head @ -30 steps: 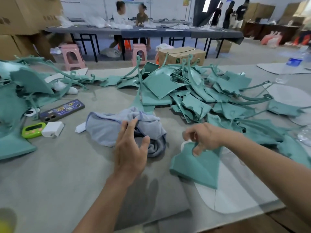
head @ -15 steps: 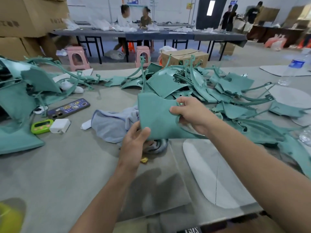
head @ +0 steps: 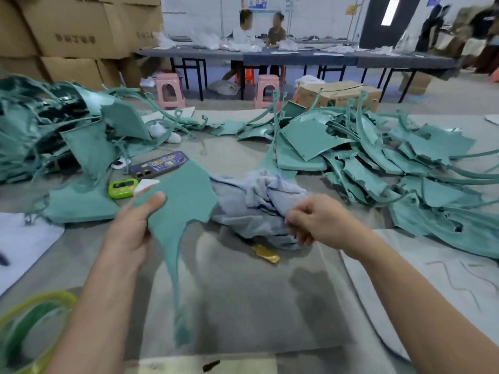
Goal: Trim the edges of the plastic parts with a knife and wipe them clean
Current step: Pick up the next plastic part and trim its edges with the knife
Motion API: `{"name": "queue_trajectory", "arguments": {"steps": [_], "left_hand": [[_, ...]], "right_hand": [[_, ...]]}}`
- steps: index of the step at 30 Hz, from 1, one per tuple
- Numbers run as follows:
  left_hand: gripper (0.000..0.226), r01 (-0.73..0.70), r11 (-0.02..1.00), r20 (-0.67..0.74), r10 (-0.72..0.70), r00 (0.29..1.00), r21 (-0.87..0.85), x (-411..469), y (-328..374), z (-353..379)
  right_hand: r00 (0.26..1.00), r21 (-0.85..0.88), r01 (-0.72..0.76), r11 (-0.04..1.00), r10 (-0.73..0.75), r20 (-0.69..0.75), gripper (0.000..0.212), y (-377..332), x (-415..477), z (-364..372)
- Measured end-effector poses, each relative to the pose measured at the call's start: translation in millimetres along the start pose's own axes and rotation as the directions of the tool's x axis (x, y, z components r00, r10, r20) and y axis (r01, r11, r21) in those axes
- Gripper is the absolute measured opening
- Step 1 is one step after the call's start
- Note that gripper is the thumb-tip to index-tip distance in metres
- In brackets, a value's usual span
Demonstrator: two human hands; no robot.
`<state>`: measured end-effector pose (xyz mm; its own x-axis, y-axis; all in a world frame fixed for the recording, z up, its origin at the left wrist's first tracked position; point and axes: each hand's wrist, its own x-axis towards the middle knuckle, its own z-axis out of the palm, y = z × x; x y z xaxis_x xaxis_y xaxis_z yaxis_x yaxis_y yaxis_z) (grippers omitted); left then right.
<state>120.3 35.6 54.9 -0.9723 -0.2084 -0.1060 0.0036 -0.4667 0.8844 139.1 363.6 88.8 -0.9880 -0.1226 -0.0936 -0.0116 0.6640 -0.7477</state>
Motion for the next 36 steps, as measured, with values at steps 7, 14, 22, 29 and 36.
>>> {"name": "queue_trajectory", "arguments": {"steps": [7, 14, 22, 29, 36], "left_hand": [[0.021, 0.333, 0.942, 0.116, -0.328, 0.937, -0.028, -3.4, -37.8, 16.2], [0.032, 0.378, 0.908, 0.074, -0.371, 0.926, -0.181, 31.7, -42.3, 38.8], [0.034, 0.386, 0.918, 0.041, -0.384, 0.922, -0.087, 40.4, -58.1, 40.5], [0.036, 0.394, 0.919, 0.037, -0.395, 0.918, 0.01, 32.2, -54.5, 38.2], [0.034, 0.339, 0.941, -0.069, -0.337, 0.939, 0.01, 35.8, -47.5, 31.5]], "right_hand": [[0.983, -0.63, 0.14, 0.764, -0.183, -0.003, 0.011, -2.9, -8.4, 66.9], [0.978, -0.603, 0.095, 0.792, -0.188, -0.092, 0.014, 20.7, 41.7, 56.8], [0.908, -0.375, 0.169, 0.911, -0.292, -0.301, 0.034, 42.6, 60.4, 57.0], [0.995, -0.325, 0.097, 0.941, -0.1, 0.006, 0.032, 36.4, 44.6, 31.8], [0.966, -0.141, 0.075, 0.987, -0.037, 0.255, 0.021, 33.8, 42.3, 21.0]]}}
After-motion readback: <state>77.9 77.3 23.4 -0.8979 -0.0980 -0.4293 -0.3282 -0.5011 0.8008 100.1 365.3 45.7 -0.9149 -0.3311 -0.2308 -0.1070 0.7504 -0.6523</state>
